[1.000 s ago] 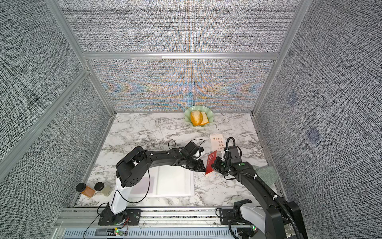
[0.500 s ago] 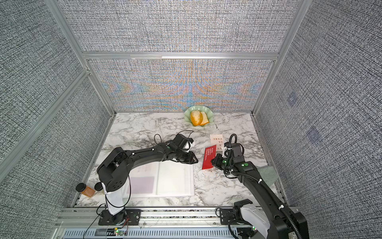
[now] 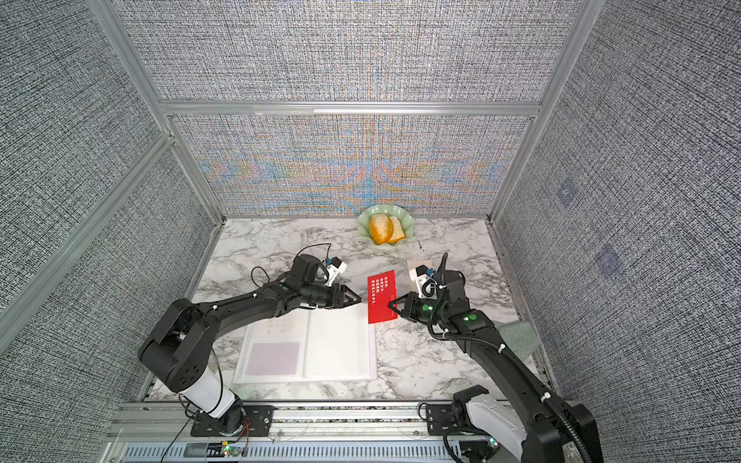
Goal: Place the photos into the photo albums
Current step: Pick up the photo at the center of the board.
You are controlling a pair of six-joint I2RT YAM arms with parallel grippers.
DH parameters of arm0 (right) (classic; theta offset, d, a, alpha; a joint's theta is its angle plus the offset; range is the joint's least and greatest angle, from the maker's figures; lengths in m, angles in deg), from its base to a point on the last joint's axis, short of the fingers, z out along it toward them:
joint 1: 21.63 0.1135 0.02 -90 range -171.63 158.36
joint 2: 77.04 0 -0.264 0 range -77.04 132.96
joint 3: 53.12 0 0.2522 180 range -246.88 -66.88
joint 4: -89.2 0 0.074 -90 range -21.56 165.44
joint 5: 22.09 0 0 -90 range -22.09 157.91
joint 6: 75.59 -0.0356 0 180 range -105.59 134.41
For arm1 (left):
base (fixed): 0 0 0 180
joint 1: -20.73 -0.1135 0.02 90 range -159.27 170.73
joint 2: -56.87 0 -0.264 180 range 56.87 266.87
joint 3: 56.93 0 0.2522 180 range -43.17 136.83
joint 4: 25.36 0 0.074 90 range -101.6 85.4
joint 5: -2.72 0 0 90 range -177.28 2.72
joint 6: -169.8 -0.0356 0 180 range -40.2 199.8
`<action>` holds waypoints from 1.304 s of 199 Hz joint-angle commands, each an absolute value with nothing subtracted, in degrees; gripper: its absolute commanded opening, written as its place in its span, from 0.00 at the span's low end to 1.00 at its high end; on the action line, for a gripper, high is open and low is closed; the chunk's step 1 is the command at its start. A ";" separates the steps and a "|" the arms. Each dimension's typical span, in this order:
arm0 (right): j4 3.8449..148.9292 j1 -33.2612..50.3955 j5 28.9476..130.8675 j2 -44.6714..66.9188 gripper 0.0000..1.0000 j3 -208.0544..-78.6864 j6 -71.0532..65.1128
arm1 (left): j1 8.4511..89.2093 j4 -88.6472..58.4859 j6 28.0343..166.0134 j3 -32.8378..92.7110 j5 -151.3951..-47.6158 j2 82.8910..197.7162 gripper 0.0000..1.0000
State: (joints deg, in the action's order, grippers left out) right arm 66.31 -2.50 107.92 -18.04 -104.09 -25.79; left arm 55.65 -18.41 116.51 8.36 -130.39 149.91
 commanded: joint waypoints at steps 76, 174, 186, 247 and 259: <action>86.34 3.35 120.00 -10.20 0.00 -104.56 -32.06 | 52.44 -31.82 119.53 3.26 -139.15 143.51 0.48; 88.05 4.29 122.44 -9.58 0.00 -102.07 -31.54 | 49.03 -35.19 122.22 2.34 -140.98 142.64 0.33; 88.10 4.38 122.79 -9.50 0.00 -101.74 -31.34 | 48.99 -35.74 122.57 2.19 -141.31 142.81 0.33; 87.28 4.56 122.93 -8.85 0.00 -102.23 -30.13 | 48.77 -37.14 123.88 2.24 -142.86 143.28 0.17; 87.21 4.60 122.97 -8.37 0.00 -102.61 -29.93 | 48.77 -37.13 123.84 2.21 -143.22 143.44 0.15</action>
State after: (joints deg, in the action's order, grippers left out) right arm 86.31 4.54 122.10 -8.92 -101.69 -30.60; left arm 48.81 -35.32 123.35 2.20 -141.43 143.11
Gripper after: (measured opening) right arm 0.049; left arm 0.164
